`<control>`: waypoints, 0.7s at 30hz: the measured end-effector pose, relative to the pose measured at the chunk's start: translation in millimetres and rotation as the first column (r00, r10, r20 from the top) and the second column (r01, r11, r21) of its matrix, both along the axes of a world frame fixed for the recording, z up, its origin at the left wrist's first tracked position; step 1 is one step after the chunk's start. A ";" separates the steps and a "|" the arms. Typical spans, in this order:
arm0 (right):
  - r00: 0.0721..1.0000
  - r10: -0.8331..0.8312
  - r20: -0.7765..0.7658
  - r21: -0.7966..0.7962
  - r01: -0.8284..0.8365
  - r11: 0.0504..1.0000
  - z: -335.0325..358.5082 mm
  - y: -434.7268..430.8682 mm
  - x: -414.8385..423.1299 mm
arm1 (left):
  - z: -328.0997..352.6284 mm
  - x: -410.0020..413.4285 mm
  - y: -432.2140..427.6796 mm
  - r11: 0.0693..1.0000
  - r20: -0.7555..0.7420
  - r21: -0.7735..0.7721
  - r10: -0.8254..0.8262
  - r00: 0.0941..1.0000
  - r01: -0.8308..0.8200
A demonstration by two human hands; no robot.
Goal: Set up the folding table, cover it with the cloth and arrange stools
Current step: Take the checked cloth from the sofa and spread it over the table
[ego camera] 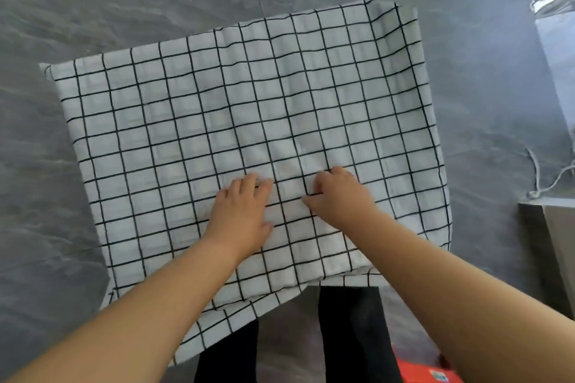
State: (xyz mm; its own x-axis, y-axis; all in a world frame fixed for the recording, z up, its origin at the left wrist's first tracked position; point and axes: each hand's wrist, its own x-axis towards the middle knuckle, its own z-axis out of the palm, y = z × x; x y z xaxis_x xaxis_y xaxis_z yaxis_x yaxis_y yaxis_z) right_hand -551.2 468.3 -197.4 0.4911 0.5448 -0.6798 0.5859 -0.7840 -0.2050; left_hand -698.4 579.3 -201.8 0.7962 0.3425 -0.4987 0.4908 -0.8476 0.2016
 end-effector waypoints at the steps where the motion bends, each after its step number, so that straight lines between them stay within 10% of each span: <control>1: 0.998 -0.018 0.065 0.127 0.010 0.992 0.6 -3.9 17.9 | -2.1 17.3 -2.2 1.000 0.006 0.009 -0.010 1.000 0.010; 6: 0.829 -0.411 0.380 0.455 0.220 0.863 -4.0 -54.8 123.7 | -11.5 87.8 -30.3 0.991 -0.010 0.033 -0.126 0.992 0.126; 10: 0.772 -0.633 0.066 0.253 0.601 0.759 -13.4 -88.3 182.2 | -16.0 134.2 -59.9 0.976 -0.043 -0.015 -0.218 0.975 0.217; 21: 0.794 -0.546 -0.267 0.262 0.605 0.752 -32.7 -92.1 206.8 | -25.4 201.1 -87.6 0.966 -0.152 0.029 -0.248 0.957 0.255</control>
